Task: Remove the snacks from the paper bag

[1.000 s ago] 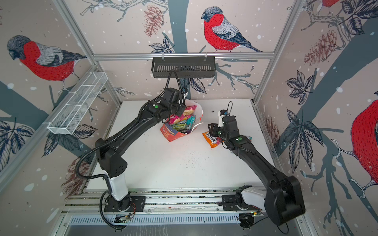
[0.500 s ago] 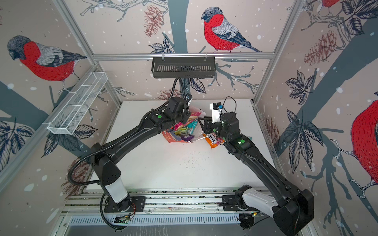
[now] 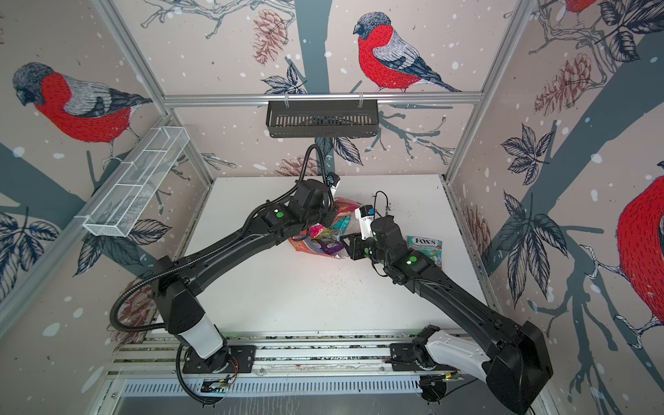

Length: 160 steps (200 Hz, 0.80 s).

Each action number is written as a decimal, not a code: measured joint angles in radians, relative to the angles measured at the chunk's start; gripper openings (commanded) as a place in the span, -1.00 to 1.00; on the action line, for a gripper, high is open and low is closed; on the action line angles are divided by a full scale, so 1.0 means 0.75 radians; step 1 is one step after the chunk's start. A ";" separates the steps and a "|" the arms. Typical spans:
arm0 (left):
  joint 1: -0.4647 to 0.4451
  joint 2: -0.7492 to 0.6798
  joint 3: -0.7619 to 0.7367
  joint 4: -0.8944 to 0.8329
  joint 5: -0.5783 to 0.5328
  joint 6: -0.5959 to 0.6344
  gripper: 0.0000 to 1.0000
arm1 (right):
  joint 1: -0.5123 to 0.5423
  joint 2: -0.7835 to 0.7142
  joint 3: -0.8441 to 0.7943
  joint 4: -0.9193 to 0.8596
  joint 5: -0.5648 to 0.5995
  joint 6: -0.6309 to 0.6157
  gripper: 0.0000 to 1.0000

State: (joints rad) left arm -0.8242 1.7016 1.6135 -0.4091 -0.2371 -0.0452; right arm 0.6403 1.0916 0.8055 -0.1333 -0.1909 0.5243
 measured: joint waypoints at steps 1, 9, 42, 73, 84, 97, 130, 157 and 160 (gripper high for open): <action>-0.001 -0.001 -0.001 0.000 0.001 -0.001 -1.00 | 0.000 0.000 -0.003 0.000 0.003 0.000 -0.29; -0.002 -0.004 -0.003 0.000 0.010 -0.011 -1.00 | 0.000 0.000 -0.020 0.001 0.021 0.007 -0.29; -0.006 -0.025 -0.033 -0.003 0.082 -0.053 -1.00 | -0.001 0.000 -0.100 0.034 0.046 0.070 -0.22; -0.009 -0.027 -0.044 -0.004 0.120 -0.084 -1.00 | -0.009 -0.001 -0.173 0.114 0.018 0.121 -0.13; -0.009 -0.027 -0.044 -0.005 0.129 -0.093 -1.00 | -0.009 -0.003 -0.190 0.151 0.006 0.142 -0.13; -0.009 -0.025 -0.043 -0.006 0.138 -0.095 -1.00 | -0.009 -0.003 -0.202 0.184 -0.004 0.147 -0.21; -0.009 -0.002 -0.017 -0.013 0.145 -0.103 -1.00 | -0.006 0.047 -0.214 0.210 -0.015 0.169 -0.34; -0.009 0.020 0.015 -0.036 0.151 -0.103 -1.00 | 0.019 0.067 -0.214 0.250 -0.019 0.180 -0.23; -0.009 0.021 0.017 -0.038 0.151 -0.103 -1.00 | 0.020 0.067 -0.214 0.256 -0.019 0.181 -0.23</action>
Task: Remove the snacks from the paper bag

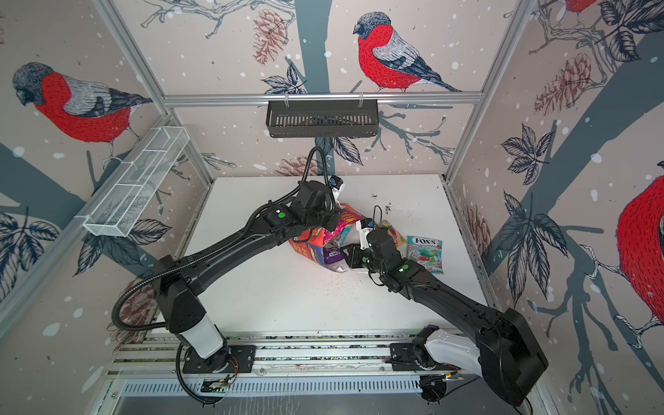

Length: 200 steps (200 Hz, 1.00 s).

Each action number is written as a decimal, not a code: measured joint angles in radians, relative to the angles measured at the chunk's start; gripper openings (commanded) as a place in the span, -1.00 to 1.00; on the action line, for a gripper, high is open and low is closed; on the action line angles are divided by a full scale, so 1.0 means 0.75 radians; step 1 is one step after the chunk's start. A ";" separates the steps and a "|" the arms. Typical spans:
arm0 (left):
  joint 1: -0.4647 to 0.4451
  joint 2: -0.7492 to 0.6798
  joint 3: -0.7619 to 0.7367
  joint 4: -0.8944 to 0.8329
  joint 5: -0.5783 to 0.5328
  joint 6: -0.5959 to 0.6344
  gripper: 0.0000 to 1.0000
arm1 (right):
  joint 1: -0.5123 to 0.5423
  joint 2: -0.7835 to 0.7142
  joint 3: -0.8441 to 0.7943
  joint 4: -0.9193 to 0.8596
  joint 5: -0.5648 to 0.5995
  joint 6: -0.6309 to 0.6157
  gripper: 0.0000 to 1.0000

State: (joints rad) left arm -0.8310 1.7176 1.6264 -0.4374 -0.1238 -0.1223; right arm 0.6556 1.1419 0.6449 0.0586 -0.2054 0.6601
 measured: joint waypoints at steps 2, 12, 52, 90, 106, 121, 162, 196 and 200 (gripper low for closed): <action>0.000 0.002 0.002 -0.002 0.000 0.000 -1.00 | 0.001 -0.001 0.000 0.004 0.000 0.004 -0.22; 0.000 0.007 0.010 -0.004 -0.001 0.000 -1.00 | 0.004 -0.011 -0.002 0.022 0.003 0.029 -0.14; 0.000 0.012 0.021 -0.022 -0.003 0.008 -1.00 | -0.011 -0.169 -0.095 0.173 0.075 0.104 0.06; 0.000 0.007 0.019 -0.022 -0.009 0.016 -1.00 | -0.059 -0.186 -0.122 0.275 0.080 0.208 0.18; 0.000 0.006 0.018 -0.021 -0.011 0.024 -1.00 | -0.070 -0.165 -0.122 0.314 0.073 0.234 0.22; 0.000 0.006 0.017 -0.021 -0.010 0.024 -1.00 | -0.087 -0.143 -0.127 0.366 0.050 0.273 0.23; 0.000 0.006 0.009 -0.010 -0.001 0.032 -1.00 | -0.119 -0.058 -0.134 0.493 -0.031 0.380 0.23; 0.000 0.006 -0.002 0.009 0.017 0.036 -1.00 | -0.125 0.008 -0.122 0.532 -0.076 0.416 0.23; 0.000 0.006 -0.003 0.009 0.021 0.036 -1.00 | -0.125 0.013 -0.122 0.535 -0.077 0.421 0.23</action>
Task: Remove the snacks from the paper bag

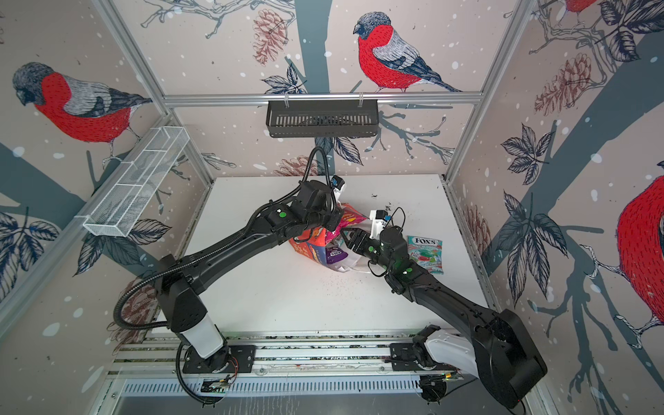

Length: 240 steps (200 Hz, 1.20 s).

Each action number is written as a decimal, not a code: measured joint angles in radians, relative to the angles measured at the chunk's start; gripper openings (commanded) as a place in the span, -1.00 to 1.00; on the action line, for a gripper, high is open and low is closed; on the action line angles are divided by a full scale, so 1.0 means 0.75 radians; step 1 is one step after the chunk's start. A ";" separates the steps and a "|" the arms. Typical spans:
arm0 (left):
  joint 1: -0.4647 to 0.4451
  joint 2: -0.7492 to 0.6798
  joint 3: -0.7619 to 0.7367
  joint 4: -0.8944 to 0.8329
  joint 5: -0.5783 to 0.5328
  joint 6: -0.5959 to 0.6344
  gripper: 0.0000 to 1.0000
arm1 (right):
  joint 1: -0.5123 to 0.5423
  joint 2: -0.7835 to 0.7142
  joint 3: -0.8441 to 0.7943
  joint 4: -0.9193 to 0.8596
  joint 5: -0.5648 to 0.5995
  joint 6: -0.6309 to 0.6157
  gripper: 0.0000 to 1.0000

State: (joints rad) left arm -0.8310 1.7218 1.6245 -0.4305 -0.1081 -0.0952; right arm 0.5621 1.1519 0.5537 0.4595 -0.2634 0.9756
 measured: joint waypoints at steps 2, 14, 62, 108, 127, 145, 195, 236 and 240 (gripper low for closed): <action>0.000 0.000 -0.001 0.001 0.001 0.001 -1.00 | 0.000 0.002 0.001 0.002 -0.001 0.002 0.23; 0.000 0.000 -0.003 0.003 0.005 0.007 -1.00 | 0.000 0.020 0.006 0.017 -0.005 0.024 0.23; 0.000 0.001 -0.014 0.022 0.026 0.025 -1.00 | -0.001 0.107 0.017 0.087 -0.024 0.061 0.24; 0.000 0.001 -0.019 0.028 0.036 0.034 -1.00 | -0.001 0.211 0.048 0.128 -0.058 0.095 0.06; 0.000 0.002 -0.019 0.028 0.037 0.034 -1.00 | -0.001 0.225 0.049 0.148 -0.067 0.096 -0.07; 0.000 0.004 -0.019 0.028 0.036 0.036 -1.00 | -0.001 0.234 0.051 0.168 -0.067 0.096 -0.20; 0.001 0.011 0.014 -0.007 -0.027 0.058 -1.00 | -0.001 0.267 0.094 0.204 -0.091 0.096 -0.77; 0.045 0.011 0.057 -0.050 -0.094 0.092 -1.00 | 0.000 0.301 0.171 0.202 -0.125 0.067 -0.92; 0.053 0.011 0.063 -0.055 -0.099 0.092 -1.00 | 0.001 0.307 0.185 0.198 -0.131 0.059 -0.93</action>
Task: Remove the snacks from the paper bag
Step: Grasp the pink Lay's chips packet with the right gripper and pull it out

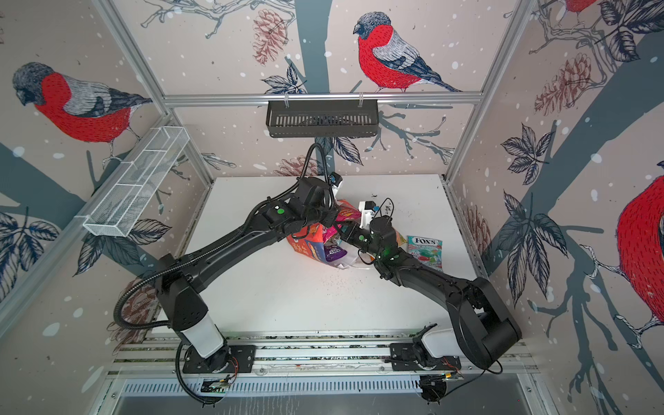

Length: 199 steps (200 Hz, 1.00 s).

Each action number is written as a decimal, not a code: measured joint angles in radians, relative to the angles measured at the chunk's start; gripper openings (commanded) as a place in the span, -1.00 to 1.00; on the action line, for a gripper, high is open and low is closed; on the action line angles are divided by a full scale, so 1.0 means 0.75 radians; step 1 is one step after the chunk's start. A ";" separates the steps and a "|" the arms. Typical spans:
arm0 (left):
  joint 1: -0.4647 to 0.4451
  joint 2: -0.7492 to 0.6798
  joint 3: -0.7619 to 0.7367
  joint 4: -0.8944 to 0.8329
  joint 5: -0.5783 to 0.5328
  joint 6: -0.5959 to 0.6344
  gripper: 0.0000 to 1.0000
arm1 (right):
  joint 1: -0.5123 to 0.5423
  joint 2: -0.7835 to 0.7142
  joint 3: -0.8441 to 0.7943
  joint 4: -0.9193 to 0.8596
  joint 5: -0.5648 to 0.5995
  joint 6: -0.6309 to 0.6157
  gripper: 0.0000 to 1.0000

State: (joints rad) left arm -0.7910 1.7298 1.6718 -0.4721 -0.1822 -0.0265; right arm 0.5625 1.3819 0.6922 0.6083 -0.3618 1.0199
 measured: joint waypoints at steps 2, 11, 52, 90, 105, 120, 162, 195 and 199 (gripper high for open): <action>0.004 0.000 0.002 -0.002 -0.002 0.000 -1.00 | 0.000 0.003 0.008 -0.002 -0.003 -0.002 -0.93; 0.024 0.000 0.016 -0.015 -0.006 0.001 -1.00 | 0.002 0.020 0.043 -0.015 -0.018 -0.017 -0.93; 0.100 0.005 0.087 -0.108 -0.042 0.012 -1.00 | 0.008 0.143 0.267 -0.138 -0.105 -0.133 -0.95; 0.165 0.006 0.103 -0.142 -0.075 0.036 -1.00 | 0.014 0.261 0.458 -0.258 -0.186 -0.245 -0.96; 0.189 0.005 0.102 -0.144 -0.077 0.037 -1.00 | 0.017 0.280 0.505 -0.299 -0.203 -0.282 -0.96; 0.210 -0.001 0.089 -0.137 -0.076 0.042 -1.00 | 0.017 0.285 0.543 -0.345 -0.211 -0.317 -0.96; 0.237 -0.055 0.025 -0.124 -0.075 0.046 -1.00 | 0.018 0.286 0.626 -0.415 -0.254 -0.414 -0.97; 0.238 -0.079 -0.001 -0.119 -0.076 0.047 -1.00 | 0.008 0.297 0.669 -0.423 -0.301 -0.443 -0.97; 0.238 -0.079 -0.002 -0.119 -0.076 0.047 -1.00 | 0.007 0.297 0.671 -0.426 -0.306 -0.449 -0.97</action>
State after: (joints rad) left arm -0.6125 1.6703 1.6703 -0.5610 -0.2394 0.0090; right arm 0.5678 1.6047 1.1954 0.2886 -0.5915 0.6830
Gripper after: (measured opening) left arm 0.049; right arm 0.052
